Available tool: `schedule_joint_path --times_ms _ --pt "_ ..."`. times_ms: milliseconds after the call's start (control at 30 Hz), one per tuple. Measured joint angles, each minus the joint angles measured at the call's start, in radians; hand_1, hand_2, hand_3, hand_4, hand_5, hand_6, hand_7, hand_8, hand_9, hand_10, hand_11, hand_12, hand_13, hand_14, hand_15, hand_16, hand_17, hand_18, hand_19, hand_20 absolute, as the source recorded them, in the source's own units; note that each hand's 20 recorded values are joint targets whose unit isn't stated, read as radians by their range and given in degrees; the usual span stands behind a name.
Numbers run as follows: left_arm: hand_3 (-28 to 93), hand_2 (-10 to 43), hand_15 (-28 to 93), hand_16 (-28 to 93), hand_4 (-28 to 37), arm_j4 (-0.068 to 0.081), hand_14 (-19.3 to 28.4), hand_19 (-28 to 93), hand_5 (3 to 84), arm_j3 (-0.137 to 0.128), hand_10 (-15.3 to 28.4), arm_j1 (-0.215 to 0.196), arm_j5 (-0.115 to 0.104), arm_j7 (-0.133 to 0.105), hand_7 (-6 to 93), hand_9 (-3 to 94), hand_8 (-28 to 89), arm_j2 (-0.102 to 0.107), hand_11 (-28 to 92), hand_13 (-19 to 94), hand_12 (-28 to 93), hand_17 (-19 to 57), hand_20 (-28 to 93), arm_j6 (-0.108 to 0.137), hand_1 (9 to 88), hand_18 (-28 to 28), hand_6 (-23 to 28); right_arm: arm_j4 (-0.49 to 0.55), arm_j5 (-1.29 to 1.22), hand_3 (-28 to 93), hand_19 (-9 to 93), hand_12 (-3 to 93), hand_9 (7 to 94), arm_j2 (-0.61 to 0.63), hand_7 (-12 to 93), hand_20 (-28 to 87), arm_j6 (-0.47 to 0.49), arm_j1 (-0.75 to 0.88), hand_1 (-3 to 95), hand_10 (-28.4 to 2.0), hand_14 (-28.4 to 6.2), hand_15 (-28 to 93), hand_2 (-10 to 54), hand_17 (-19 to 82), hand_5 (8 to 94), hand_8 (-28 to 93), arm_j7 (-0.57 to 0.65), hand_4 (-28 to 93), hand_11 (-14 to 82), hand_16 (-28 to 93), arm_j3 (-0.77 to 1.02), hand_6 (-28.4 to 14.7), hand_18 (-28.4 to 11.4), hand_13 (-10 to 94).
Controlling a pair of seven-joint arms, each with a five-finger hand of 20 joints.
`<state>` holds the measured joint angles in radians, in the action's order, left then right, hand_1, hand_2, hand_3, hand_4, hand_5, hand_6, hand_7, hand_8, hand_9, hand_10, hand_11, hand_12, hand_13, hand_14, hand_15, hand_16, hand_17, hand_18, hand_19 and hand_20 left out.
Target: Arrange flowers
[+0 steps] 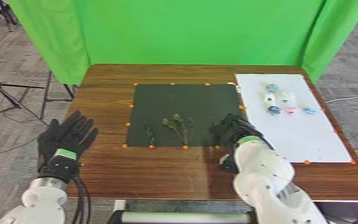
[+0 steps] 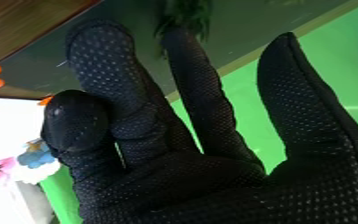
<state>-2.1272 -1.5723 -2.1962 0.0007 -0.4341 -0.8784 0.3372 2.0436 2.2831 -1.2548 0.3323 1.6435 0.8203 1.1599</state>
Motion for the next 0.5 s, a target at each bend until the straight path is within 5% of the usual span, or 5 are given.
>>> schedule_joint_path --times_ms 500 --pt "73 19.3 52 -8 -28.3 0.003 15.9 45 43.4 0.003 14.2 -0.001 -0.002 0.006 26.4 42.0 -13 -0.005 31 32 13 -3.5 12 0.000 27.3 15.6 7.2 -0.024 0.004 69 93 12.8 56.3 -0.027 9 31 -0.036 -0.011 24.6 -26.2 -13.7 57 11.0 49 58.6 -8 0.015 -17 8.6 25 0.012 -10.6 -24.1 75"
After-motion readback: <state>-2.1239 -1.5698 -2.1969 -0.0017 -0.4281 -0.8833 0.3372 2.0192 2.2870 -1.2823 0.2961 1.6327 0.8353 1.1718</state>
